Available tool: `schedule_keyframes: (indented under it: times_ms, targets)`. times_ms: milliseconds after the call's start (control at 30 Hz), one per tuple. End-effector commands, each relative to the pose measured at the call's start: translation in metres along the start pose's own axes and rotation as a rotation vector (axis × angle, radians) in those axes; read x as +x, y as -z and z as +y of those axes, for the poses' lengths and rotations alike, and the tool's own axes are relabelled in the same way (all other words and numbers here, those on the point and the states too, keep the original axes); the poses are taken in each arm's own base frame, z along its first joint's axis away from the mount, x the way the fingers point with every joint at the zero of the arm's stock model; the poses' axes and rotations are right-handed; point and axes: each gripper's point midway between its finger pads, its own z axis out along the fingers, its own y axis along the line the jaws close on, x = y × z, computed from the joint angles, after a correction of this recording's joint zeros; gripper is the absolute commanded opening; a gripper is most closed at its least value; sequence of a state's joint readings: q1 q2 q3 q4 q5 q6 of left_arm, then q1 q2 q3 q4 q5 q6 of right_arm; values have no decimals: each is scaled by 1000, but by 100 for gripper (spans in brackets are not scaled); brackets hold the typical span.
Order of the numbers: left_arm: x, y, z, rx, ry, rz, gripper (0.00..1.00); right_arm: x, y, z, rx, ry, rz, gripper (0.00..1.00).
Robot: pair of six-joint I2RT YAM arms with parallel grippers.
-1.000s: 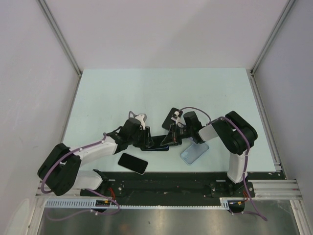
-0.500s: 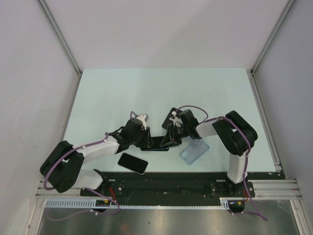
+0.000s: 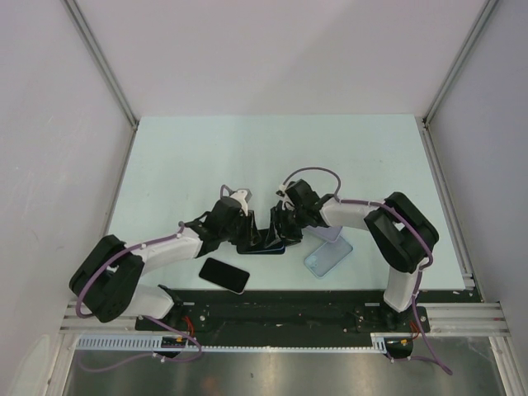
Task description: Put the phone into the phone case
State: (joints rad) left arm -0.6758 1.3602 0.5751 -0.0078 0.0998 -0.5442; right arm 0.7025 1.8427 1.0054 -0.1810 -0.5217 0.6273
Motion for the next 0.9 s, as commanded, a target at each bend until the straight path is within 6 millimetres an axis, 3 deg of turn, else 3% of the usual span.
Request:
schedule_keyframes:
  times_ms: [0,367,633,833,867]
  targets:
    - [26,-5,17,-62,-14,92,39,29,7,-106,467,40,48,55]
    - [30,-6,20,-70,-16,107,38,21,24,-120,618,79,20,59]
    - [33,-7,21,-73,-15,117,38,8,35,-98,570,109,-46,59]
    - [33,-7,21,-73,-16,117,38,-10,59,-65,500,134,-163,61]
    - [33,-7,22,-74,-16,117,37,-13,63,-62,494,131,-178,65]
